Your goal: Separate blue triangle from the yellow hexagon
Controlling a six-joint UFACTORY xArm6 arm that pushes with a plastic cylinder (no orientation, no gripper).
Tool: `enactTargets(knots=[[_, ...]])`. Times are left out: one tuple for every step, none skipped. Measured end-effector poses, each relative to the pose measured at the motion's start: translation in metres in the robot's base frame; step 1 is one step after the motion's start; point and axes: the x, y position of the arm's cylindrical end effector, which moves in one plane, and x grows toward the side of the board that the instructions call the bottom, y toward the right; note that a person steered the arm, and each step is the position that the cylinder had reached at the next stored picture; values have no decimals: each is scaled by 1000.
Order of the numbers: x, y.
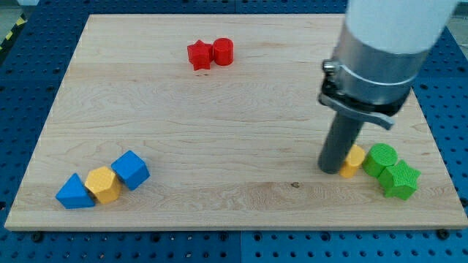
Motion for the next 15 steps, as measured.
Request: enactTargets(knots=[[0,31],[0,34],[0,10],[2,-32],[39,-80],[67,-131],[68,-139],[73,-163],[75,-179],[75,-195],[74,-236],[74,-244],[62,-221],[29,-212],[-21,-212]])
